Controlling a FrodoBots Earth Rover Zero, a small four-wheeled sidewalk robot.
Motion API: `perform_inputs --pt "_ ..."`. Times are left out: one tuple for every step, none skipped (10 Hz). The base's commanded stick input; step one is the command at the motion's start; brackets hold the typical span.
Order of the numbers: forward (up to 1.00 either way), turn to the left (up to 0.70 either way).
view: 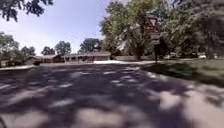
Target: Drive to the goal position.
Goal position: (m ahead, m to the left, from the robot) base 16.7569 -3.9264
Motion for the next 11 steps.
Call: perform_inputs --pt "0.70 0.00" --pt "0.70 0.03" --pt "0.70 0.30" --pt "0.70 0.35" --pt "0.70 0.35" --pt "0.70 0.35" --pt "0.70 0.35" --pt "0.70 0.35" --pt "0.70 0.35" --pt "0.70 0.24" --pt "0.70 0.00"
